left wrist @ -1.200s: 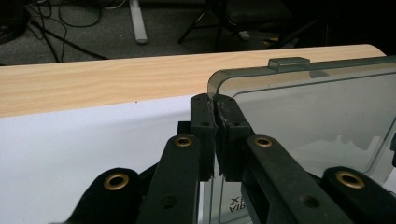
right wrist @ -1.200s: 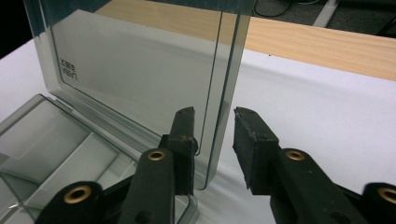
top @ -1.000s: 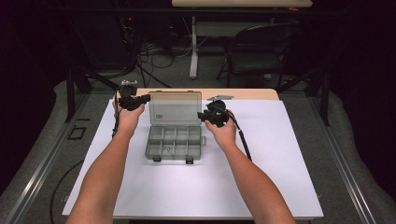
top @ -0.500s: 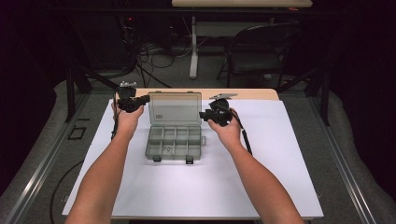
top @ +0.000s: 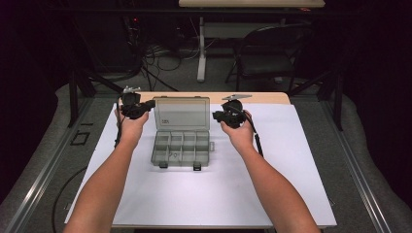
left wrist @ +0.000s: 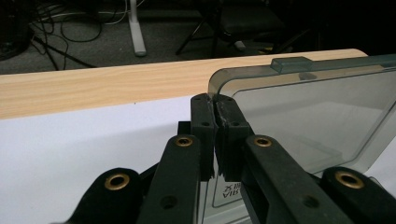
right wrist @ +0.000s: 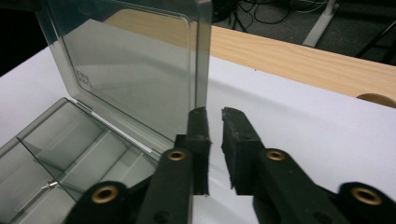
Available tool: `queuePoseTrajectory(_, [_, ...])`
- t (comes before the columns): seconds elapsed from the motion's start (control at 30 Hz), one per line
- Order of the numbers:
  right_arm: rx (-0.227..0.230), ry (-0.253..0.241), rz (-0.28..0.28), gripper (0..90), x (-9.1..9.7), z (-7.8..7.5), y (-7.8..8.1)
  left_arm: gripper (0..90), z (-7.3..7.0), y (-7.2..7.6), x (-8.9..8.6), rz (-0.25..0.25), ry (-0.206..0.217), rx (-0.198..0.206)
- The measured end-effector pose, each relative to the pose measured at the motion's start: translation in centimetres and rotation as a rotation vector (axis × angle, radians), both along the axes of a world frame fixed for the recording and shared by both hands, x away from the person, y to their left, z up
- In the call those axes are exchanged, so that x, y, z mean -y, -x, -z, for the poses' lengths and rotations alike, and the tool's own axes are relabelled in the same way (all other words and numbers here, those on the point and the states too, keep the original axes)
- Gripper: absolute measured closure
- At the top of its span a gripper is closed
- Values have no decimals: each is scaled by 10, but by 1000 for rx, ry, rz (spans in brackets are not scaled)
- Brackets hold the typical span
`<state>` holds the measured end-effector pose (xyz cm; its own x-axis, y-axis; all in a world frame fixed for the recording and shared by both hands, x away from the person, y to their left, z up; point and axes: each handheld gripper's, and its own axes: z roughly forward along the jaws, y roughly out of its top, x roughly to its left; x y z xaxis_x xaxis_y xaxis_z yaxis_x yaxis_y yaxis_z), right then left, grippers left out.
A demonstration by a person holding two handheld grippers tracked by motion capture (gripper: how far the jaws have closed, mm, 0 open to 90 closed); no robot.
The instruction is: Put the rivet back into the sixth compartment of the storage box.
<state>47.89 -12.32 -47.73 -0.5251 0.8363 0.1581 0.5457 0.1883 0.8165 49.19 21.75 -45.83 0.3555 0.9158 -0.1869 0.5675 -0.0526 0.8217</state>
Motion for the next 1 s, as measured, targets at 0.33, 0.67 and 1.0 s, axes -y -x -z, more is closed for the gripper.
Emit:
queuePoseTrajectory(0.33, [-11,-6,-24,900,1,-11,-2,873,-1,12,-2,7,7,11])
queuePoseTrajectory(0.67, [-16,-12,-34,900,0,-12,-2,874,-1,26,-1,1,12,34])
queuePoseTrajectory(1.0, [-1,-3,-46,900,-6,-23,-1,874,0,39,-3,3,28,42])
